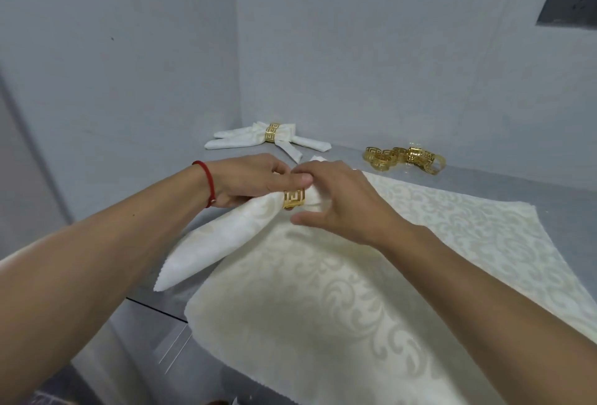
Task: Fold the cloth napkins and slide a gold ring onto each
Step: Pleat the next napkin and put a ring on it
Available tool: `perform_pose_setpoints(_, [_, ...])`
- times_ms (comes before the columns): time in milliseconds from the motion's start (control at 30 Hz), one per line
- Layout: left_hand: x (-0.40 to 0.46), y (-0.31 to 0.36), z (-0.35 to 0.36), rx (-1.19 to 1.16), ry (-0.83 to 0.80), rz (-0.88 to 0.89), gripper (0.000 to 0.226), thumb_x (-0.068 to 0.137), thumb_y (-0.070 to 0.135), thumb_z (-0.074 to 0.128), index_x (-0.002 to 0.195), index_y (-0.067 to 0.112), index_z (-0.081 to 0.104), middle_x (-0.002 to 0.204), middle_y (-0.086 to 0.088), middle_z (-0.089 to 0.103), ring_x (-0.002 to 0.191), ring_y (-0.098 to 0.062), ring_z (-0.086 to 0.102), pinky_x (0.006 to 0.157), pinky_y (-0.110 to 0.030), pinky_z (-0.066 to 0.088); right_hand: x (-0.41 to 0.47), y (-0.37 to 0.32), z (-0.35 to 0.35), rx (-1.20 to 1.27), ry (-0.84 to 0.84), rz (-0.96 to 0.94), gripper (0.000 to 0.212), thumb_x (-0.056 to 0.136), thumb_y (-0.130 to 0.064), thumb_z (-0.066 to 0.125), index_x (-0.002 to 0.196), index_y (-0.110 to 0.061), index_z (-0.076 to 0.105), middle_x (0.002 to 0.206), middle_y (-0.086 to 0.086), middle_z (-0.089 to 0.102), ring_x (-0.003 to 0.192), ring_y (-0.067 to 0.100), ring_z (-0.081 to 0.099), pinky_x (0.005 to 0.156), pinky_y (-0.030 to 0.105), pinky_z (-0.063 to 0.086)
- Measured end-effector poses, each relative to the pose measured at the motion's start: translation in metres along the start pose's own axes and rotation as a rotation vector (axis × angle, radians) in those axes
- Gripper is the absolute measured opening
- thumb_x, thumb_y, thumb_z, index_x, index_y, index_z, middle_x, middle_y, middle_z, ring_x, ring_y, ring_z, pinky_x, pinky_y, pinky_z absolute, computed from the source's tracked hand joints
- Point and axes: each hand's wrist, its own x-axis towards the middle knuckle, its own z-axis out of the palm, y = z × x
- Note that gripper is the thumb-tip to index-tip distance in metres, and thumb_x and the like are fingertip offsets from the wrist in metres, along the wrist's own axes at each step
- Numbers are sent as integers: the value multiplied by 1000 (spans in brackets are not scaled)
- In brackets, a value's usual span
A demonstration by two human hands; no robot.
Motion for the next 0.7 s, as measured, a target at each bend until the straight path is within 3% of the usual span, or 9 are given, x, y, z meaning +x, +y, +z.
perform_pose_setpoints(100, [-7,2,5,17,-41,39,66,80,75,59,111,19,73,114,-10,73,101,-28,69,86,-37,48,3,-2,3,9,69,-7,37,78,-52,79,107,-39,61,103,-21,67,98,8,58,85,41,52])
perform_pose_setpoints(200, [-13,2,5,58,-3,35,78,86,80,37,101,14,76,82,-9,70,68,-17,61,62,-27,45,2,0,-1,15,74,16,39,76,-55,81,106,-35,65,99,-18,66,94,5,60,81,36,54])
perform_pose_setpoints(367, [-14,-7,1,134,127,108,84,83,84,40,92,7,72,67,-12,50,56,-19,43,52,-26,32,3,-1,-4,107,52,68,45,72,-48,85,108,-29,66,99,-14,69,92,5,64,80,32,54])
perform_pose_setpoints(433, [-13,-8,-2,106,132,114,84,78,86,49,101,9,72,77,-21,58,64,-22,46,58,-30,36,9,-3,-3,117,46,86,45,72,-44,87,109,-28,68,99,-13,69,92,5,64,82,33,54])
perform_pose_setpoints(467, [-13,-9,-6,85,111,96,81,74,87,54,104,14,73,92,-25,65,74,-23,52,66,-34,40,12,-5,-2,125,42,94,45,72,-44,88,109,-28,69,100,-12,70,93,5,64,82,33,54])
perform_pose_setpoints(500, [-15,-10,-9,67,85,75,74,72,85,60,105,21,74,105,-22,69,84,-21,58,76,-36,42,16,-6,0,133,38,103,45,72,-45,88,109,-28,69,100,-12,70,93,5,64,82,33,54])
perform_pose_setpoints(600, [-16,-21,-29,38,74,60,43,79,63,73,108,31,74,113,4,73,111,-8,64,99,-28,45,31,-10,10,219,23,236,54,69,-52,89,112,-29,67,102,-14,67,94,4,63,78,29,53])
perform_pose_setpoints(700, [-12,-34,-50,31,132,53,39,79,49,79,112,28,74,118,4,72,116,-9,64,108,-33,45,48,-3,24,540,-67,503,61,69,-57,87,118,-28,64,108,-5,66,93,10,63,76,27,49])
